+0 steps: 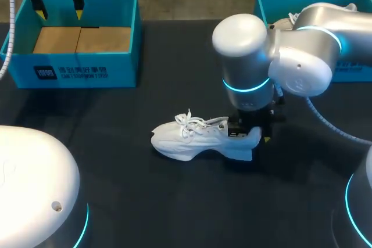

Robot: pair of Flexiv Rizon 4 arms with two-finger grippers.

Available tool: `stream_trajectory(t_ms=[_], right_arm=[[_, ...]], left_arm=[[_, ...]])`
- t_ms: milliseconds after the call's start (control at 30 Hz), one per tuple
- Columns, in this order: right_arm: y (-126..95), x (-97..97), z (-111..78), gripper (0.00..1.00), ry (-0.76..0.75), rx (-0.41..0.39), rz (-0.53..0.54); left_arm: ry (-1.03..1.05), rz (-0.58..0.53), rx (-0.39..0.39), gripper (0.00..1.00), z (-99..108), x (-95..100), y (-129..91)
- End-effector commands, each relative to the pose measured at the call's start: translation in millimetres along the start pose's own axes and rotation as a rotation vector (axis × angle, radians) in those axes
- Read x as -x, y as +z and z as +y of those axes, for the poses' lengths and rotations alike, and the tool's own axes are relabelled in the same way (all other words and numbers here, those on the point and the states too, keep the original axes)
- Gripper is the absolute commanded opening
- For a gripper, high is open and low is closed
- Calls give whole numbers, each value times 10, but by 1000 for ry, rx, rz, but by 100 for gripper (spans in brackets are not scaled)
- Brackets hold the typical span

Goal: Take the shoe out of the shoebox, open the shoe tongue, remove and reinsert the insole, then place the shoe into the shoebox

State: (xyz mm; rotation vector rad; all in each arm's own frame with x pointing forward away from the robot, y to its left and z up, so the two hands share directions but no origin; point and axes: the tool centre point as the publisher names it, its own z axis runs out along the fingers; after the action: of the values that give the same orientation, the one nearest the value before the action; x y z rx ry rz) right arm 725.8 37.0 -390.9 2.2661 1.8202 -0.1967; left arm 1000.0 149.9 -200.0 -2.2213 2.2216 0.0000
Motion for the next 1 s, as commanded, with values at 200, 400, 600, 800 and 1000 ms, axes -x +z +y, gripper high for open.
stream_trajectory(t_ms=[200,400,600,800,1000], right_arm=[[-348,81,-16,100,-12,16,15],[-648,190,68,100,-108,55,40],[-945,236,218,100,-444,155,231],[-1122,292,358,100,-831,271,465],[-1122,292,358,100,-831,271,465]], left_arm=[[0,0,0,100,0,0,0],[0,0,0,100,0,0,0],[0,0,0,100,0,0,0],[0,0,0,100,0,0,0],[0,0,0,100,0,0,0]])
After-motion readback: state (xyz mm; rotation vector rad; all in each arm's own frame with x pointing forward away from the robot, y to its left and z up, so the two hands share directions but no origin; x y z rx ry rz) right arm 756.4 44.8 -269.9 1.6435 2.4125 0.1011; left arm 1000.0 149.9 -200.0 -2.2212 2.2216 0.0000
